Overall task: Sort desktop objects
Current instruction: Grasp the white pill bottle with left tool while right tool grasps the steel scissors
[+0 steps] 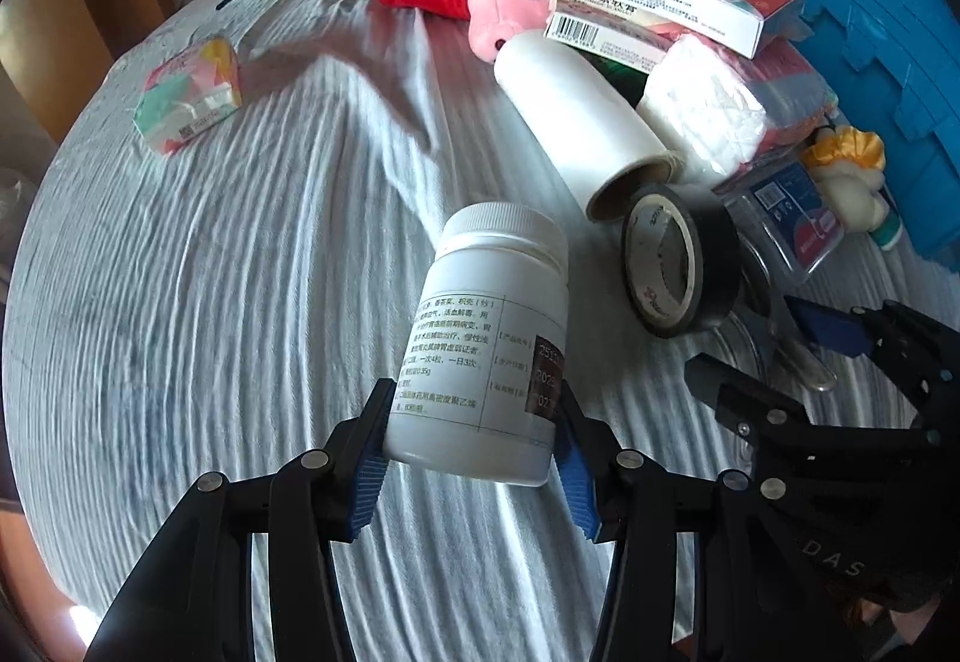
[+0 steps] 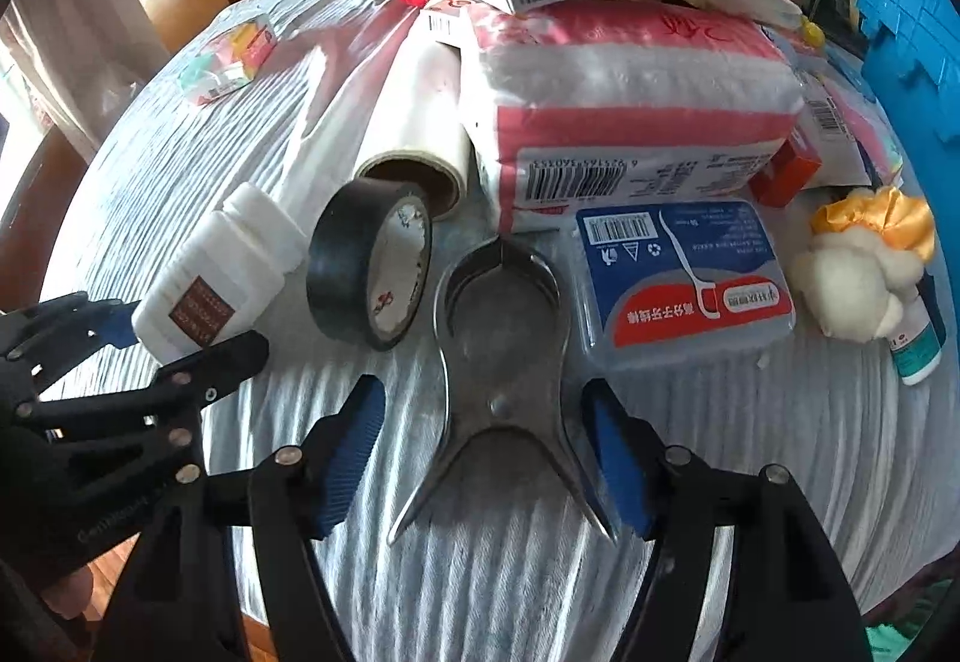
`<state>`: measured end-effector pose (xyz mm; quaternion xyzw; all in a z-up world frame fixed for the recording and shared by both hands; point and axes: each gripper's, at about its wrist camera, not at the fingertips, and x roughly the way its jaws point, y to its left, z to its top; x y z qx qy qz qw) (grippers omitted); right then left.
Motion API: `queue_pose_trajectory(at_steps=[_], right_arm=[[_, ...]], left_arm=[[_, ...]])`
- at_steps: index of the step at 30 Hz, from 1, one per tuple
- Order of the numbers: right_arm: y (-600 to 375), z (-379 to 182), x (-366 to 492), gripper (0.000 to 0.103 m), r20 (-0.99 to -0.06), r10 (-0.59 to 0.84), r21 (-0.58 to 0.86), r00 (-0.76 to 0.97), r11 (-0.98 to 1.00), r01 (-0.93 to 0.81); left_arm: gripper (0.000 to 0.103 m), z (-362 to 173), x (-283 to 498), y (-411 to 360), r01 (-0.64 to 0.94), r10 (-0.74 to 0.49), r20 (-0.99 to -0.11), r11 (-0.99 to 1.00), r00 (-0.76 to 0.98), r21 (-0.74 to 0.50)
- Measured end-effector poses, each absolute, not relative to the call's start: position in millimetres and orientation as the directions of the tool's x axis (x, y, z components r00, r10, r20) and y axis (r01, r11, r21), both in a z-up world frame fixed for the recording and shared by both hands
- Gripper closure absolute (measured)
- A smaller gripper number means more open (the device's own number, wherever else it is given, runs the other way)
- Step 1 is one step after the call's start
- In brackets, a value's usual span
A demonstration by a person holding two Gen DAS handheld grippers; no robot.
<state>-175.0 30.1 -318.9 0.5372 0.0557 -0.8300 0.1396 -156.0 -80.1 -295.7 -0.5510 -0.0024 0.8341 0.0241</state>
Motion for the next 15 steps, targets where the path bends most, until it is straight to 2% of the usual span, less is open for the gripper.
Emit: queue_pose_trajectory(at_steps=[7,9,11,15], right_arm=[[34.6,-319.5,-179.8,0.035,-0.901,-0.174,0.075,-0.398,-0.965,0.252],[34.8,-319.7,-178.4,0.045,-0.904,-0.142,0.036,-0.403,-0.965,0.26],[31.5,-320.8,-176.1,0.063,-0.905,-0.105,-0.014,-0.413,-0.961,0.275],[35.4,-319.3,-172.1,0.064,-0.912,-0.136,0.022,-0.387,-0.958,0.285]], left_arm=[[0.056,-291.4,-162.5,-84.9,-0.046,0.053,-0.915,-0.998,-0.4,-0.038],[0.056,-291.7,-158.0,-88.3,-0.043,0.057,-0.911,-0.998,-0.408,-0.043],[0.056,-288.2,-150.3,-90.0,-0.037,0.057,-0.909,-0.998,-0.413,-0.046],[0.056,-275.8,-133.6,-94.5,-0.027,0.049,-0.898,-0.999,-0.438,-0.041]])
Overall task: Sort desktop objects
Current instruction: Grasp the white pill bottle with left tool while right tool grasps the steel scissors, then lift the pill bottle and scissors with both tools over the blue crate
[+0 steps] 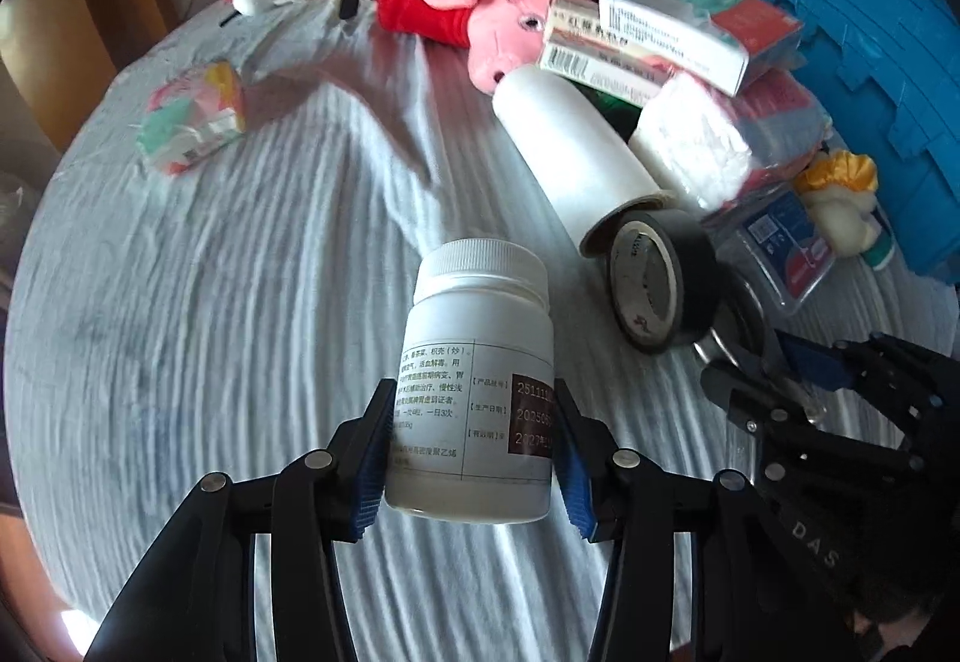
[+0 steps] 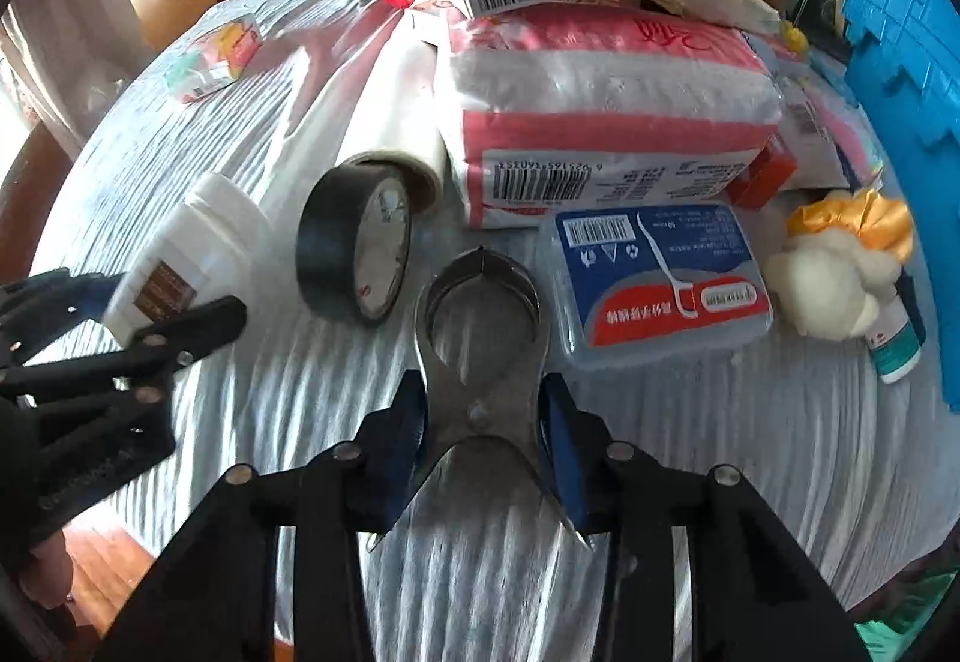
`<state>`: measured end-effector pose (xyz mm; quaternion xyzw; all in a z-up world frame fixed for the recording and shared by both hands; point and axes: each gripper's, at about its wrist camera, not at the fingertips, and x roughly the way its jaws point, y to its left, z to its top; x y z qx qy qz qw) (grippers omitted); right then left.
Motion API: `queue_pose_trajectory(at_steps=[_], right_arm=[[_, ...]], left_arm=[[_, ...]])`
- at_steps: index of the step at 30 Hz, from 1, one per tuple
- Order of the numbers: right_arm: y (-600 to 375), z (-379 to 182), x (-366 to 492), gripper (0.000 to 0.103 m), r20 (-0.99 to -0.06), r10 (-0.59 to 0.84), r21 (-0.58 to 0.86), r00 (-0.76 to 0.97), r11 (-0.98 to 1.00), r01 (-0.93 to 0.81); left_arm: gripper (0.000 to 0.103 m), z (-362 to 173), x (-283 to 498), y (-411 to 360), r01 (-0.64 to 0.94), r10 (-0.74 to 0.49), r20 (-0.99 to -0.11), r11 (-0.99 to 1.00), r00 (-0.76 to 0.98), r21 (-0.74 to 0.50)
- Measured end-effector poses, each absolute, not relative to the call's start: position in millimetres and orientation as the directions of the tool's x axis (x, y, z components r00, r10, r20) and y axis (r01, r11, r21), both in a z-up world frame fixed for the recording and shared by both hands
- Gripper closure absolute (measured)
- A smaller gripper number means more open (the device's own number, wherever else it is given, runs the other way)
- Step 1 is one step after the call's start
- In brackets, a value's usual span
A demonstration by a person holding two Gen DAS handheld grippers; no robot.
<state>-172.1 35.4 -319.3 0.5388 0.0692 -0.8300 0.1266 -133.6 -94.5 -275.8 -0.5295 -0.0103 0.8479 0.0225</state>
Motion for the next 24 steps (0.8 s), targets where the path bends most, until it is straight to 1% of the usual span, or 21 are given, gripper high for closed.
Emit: queue_pose_trajectory(at_steps=[4,7,9,11,13,18,24], right_arm=[[38.9,-307.1,-161.1,0.065,-0.905,-0.185,0.065,-0.384,-0.951,0.303],[39.6,-294.8,-155.1,0.065,-0.897,-0.191,0.06,-0.398,-0.946,0.319],[39.8,-291.8,-155.9,0.065,-0.899,-0.179,0.046,-0.399,-0.946,0.321],[42.8,-284.3,-154.9,0.065,-0.893,-0.182,0.046,-0.412,-0.947,0.318],[43.1,-275.6,-155.1,0.065,-0.884,-0.186,0.045,-0.43,-0.947,0.317],[30.0,-245.7,-162.7,0.065,-0.853,-0.171,0.002,-0.493,-0.946,0.324],[42.4,-194.3,-174.5,0.065,-0.81,-0.138,-0.054,-0.57,-0.95,0.308]], left_arm=[[0.056,-259.3,-116.0,-100.0,-0.017,0.054,-0.886,-0.999,-0.46,-0.052],[0.056,-249.2,-105.2,-95.1,-0.021,0.057,-0.878,-0.998,-0.476,-0.054],[0.056,-241.8,-106.4,-75.9,-0.018,0.057,-0.878,-0.998,-0.476,-0.055],[0.056,-256.2,-133.2,-105.3,-0.019,0.057,-0.875,-0.998,-0.48,-0.055],[0.056,-262.8,-140.9,-123.8,-0.023,0.064,-0.869,-0.998,-0.491,-0.061],[0.056,-239.1,-151.0,-117.4,-0.043,0.076,-0.842,-0.997,-0.533,-0.063],[0.056,-204.7,-162.5,-100.3,-0.074,0.096,-0.802,-0.995,-0.59,-0.065]])
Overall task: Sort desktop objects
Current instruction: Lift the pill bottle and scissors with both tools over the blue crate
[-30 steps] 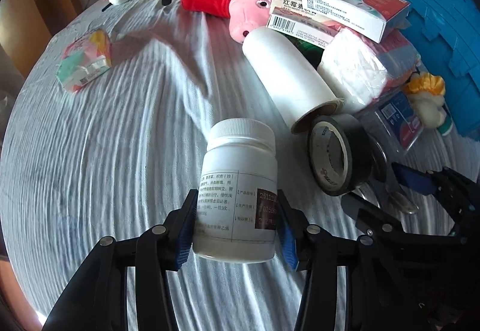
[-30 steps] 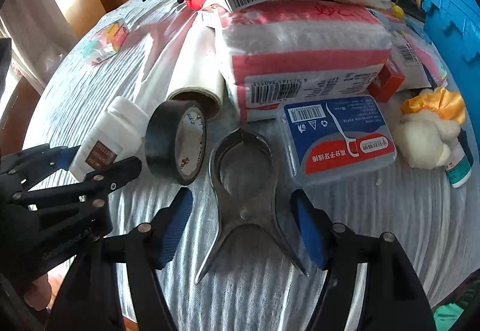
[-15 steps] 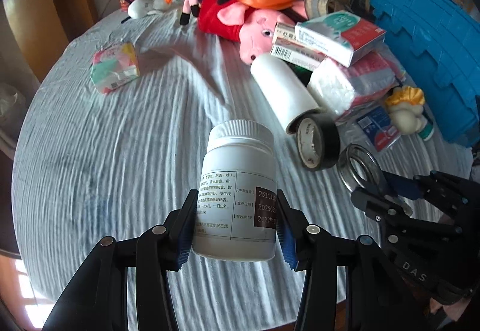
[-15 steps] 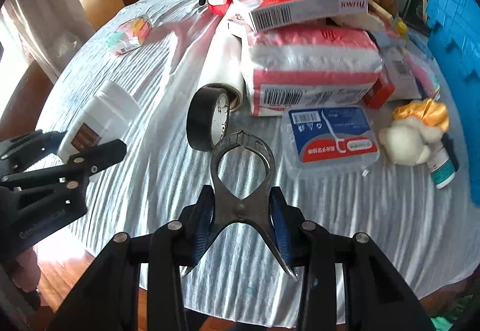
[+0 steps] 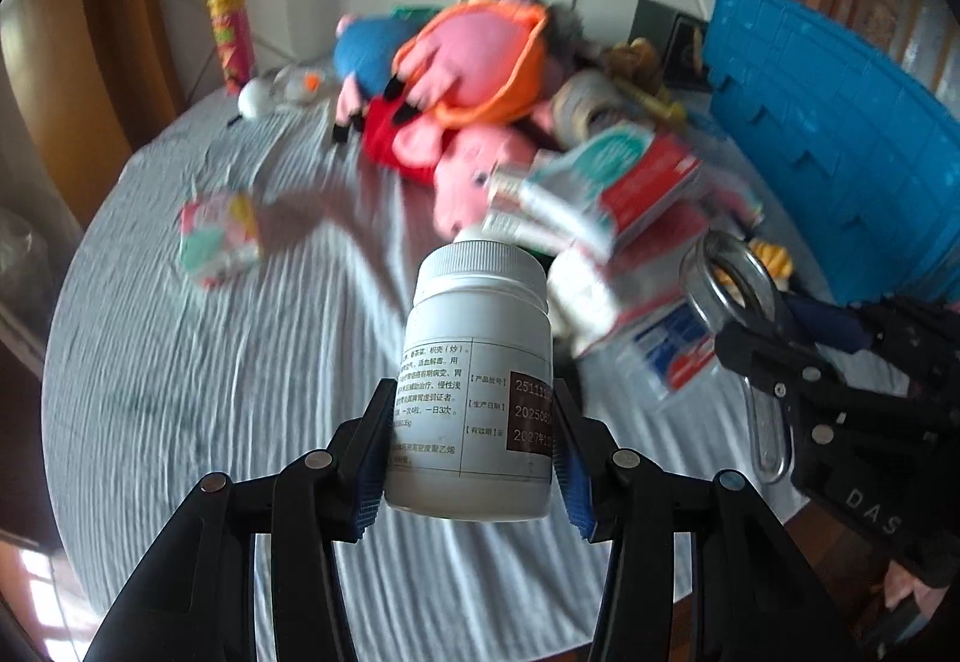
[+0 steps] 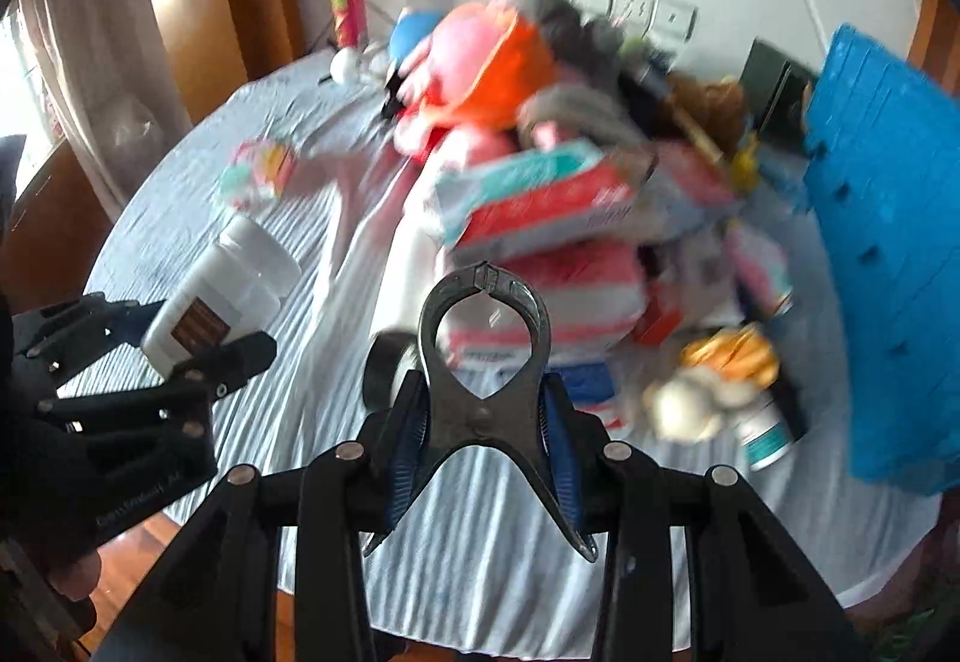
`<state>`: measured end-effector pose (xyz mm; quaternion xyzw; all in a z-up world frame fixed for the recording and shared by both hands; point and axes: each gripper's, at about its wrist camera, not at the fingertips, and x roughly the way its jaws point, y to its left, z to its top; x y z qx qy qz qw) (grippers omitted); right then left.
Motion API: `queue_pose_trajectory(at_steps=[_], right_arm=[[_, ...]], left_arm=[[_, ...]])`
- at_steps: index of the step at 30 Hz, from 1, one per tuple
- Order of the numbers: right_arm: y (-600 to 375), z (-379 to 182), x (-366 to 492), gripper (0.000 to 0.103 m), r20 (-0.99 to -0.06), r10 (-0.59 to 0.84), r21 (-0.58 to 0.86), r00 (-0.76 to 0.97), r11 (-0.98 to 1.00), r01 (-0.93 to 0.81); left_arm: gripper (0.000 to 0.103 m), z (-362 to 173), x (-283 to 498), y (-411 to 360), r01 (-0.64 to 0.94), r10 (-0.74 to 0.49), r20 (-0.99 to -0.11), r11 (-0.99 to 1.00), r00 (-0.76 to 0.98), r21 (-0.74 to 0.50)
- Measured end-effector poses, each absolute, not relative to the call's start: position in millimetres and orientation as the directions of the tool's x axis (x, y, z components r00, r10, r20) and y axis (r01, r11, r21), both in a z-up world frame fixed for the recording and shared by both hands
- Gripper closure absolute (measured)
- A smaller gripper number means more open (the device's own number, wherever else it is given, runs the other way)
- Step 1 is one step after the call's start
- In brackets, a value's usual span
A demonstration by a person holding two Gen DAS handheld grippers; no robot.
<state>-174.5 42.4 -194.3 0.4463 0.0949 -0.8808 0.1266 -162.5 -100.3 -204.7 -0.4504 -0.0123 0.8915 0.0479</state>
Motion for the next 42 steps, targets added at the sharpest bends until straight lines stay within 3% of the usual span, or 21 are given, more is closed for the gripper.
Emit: queue_pose_trajectory(at_steps=[9,25,32,42], right_arm=[[93.1,-120.7,-204.7,0.065,-0.731,-0.163,-0.071,-0.663,-0.947,0.312],[290.3,26.7,-256.1,0.065,-0.573,-0.188,-0.163,-0.798,-0.928,0.336],[408.0,57.5,-268.0,0.065,-0.584,-0.028,-0.196,-0.811,-0.965,0.175],[569.8,14.2,-318.5,0.065,-0.761,0.114,-0.226,-0.639,-0.969,0.097]], left_arm=[[0.056,-149.0,-185.6,-52.5,-0.089,0.093,-0.728,-0.995,-0.68,-0.044],[0.056,-24.3,-265.7,131.2,-0.082,0.07,-0.578,-0.997,-0.813,-0.004],[0.056,14.7,-311.5,228.0,-0.28,0.208,-0.609,-0.96,-0.766,0.025],[0.056,15.5,-373.2,398.4,-0.401,0.253,-0.78,-0.916,-0.572,-0.004]])
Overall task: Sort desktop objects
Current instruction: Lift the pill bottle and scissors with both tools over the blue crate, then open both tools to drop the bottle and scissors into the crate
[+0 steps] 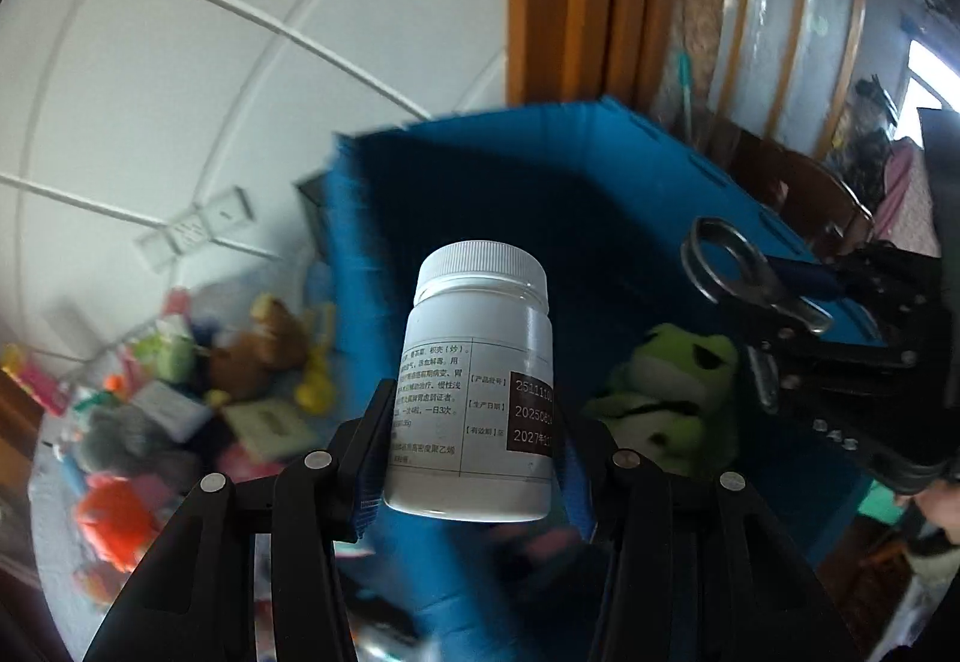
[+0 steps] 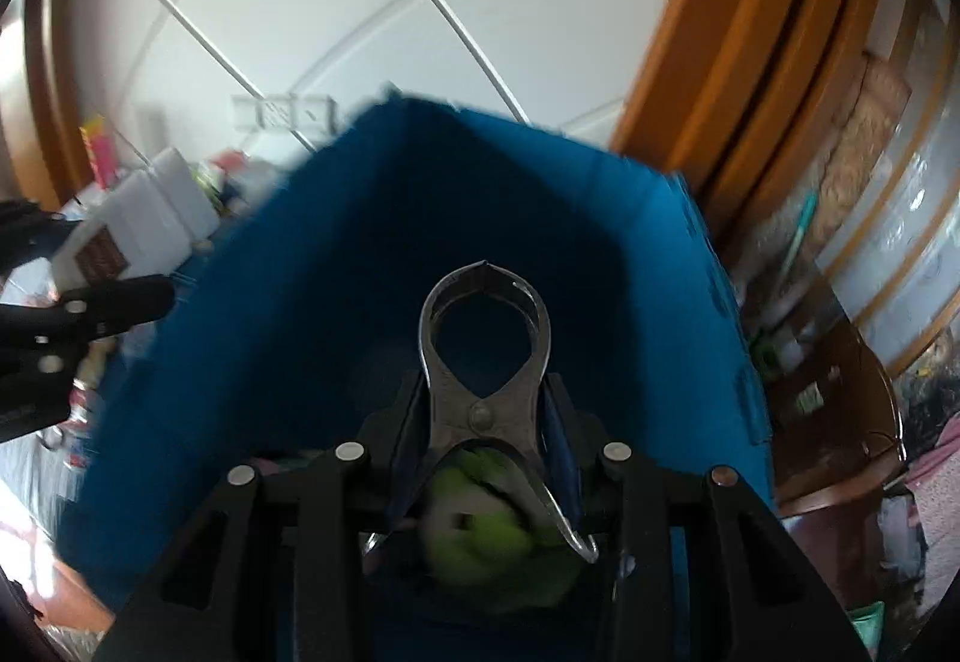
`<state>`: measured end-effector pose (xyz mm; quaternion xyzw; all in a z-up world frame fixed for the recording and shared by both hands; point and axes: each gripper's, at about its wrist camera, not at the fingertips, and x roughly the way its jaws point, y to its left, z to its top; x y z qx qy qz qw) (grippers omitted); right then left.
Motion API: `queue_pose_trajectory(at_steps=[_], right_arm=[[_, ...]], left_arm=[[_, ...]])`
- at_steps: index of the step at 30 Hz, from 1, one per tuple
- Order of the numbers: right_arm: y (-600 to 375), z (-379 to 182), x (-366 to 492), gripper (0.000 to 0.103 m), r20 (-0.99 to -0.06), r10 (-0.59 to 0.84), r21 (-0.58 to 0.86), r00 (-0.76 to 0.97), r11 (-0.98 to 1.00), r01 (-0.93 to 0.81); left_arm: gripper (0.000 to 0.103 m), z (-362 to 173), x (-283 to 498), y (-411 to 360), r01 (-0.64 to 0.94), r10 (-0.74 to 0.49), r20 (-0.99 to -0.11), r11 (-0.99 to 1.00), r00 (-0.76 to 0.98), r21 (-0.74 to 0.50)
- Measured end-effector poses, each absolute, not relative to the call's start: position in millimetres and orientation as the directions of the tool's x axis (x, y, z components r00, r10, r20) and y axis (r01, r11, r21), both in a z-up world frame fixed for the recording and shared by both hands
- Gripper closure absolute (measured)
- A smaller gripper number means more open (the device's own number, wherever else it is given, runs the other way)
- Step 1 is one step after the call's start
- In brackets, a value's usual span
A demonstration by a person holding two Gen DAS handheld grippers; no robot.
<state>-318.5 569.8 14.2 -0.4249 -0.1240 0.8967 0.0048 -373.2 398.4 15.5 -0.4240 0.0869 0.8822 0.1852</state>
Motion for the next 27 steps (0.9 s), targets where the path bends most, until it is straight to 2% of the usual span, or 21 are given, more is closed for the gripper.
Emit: queue_pose_trajectory(at_steps=[5,7,13,17,23,27], right_arm=[[631.5,-27.3,-380.5,0.065,-0.864,0.075,-0.181,-0.498,-0.969,0.168],[648.0,-47.5,-406.0,0.065,-0.902,0.053,-0.15,-0.428,-0.969,0.196],[667.4,-130.4,-473.8,0.065,-0.983,0.014,-0.058,-0.184,-0.971,0.234],[667.6,-188.7,-507.2,0.065,-0.998,0.05,-0.058,-0.043,-0.973,0.225],[657.2,-218.9,-512.7,0.065,-0.996,0.081,-0.074,0.02,-0.966,0.247],[660.5,-217.0,-518.0,0.065,-0.997,0.078,-0.071,0.021,-0.971,0.23]], left_arm=[[0.056,-26.9,-429.1,474.1,-0.331,0.193,-0.896,-0.942,-0.4,-0.055],[0.056,-52.4,-445.5,489.9,-0.293,0.136,-0.933,-0.956,-0.333,-0.035],[0.057,-139.0,-478.0,512.9,-0.216,-0.128,-0.974,-0.962,-0.188,0.168],[0.057,-172.5,-479.0,511.3,-0.201,-0.21,-0.97,-0.952,-0.12,0.231],[0.057,-184.3,-472.7,509.3,-0.2,-0.156,-0.986,-0.966,-0.057,0.165],[0.046,-181.7,-472.7,510.9,-0.209,-0.142,-0.987,-0.966,-0.071,0.154]])
